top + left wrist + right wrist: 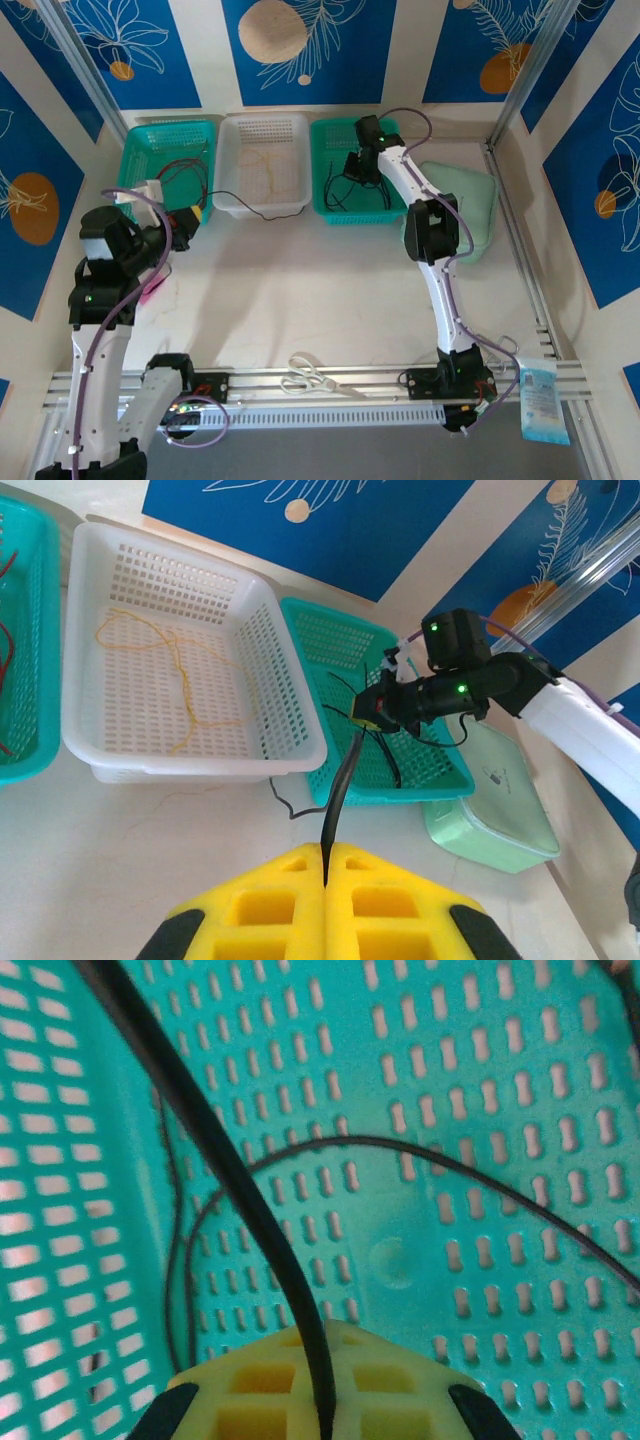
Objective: Untangle the cables
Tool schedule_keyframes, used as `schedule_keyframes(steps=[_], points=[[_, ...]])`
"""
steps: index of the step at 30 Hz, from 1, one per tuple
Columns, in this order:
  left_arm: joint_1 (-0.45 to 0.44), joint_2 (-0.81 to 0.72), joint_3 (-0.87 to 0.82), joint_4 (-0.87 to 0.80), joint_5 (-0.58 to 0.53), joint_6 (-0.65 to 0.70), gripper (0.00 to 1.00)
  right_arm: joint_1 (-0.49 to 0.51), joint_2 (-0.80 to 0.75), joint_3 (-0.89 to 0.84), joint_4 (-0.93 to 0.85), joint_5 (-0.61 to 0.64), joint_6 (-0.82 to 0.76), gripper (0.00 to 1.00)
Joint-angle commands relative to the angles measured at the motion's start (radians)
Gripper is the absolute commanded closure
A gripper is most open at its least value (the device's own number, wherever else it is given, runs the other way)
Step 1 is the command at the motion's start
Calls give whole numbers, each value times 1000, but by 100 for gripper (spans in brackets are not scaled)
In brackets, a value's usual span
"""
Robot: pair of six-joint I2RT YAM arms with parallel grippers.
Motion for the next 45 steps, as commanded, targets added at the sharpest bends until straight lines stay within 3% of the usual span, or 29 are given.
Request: schedule_keyframes(steps=[1, 5, 19, 20, 23, 27, 34, 38, 45], points=[[-8, -21, 10, -23, 26, -12, 100, 1, -10, 36, -74, -25, -34, 82], [-9, -26, 35, -42, 59, -22, 100, -9, -88, -10, -53, -22, -28, 53], [-10, -130, 120, -74, 111, -106, 100, -43, -304, -74, -120, 38, -64, 21], [-10, -135, 130, -74, 118, -113, 100, -49, -325, -87, -118, 48, -69, 13], [-9, -144, 159, -73, 136, -136, 100, -76, -374, -120, -107, 43, -79, 0], [-9, -143, 199, -32, 161, -192, 100, -115, -420, -115, -123, 34, -96, 1], [-10, -86, 229, 222, 228, -365, 100, -159, -555, -234, -82, -19, -101, 1], [-9, -3, 288, 385, 235, -457, 100, -164, -670, -393, -12, -47, -94, 1], [-24, 159, 430, 527, 202, -508, 100, -172, -932, -804, 228, -121, -21, 1]])
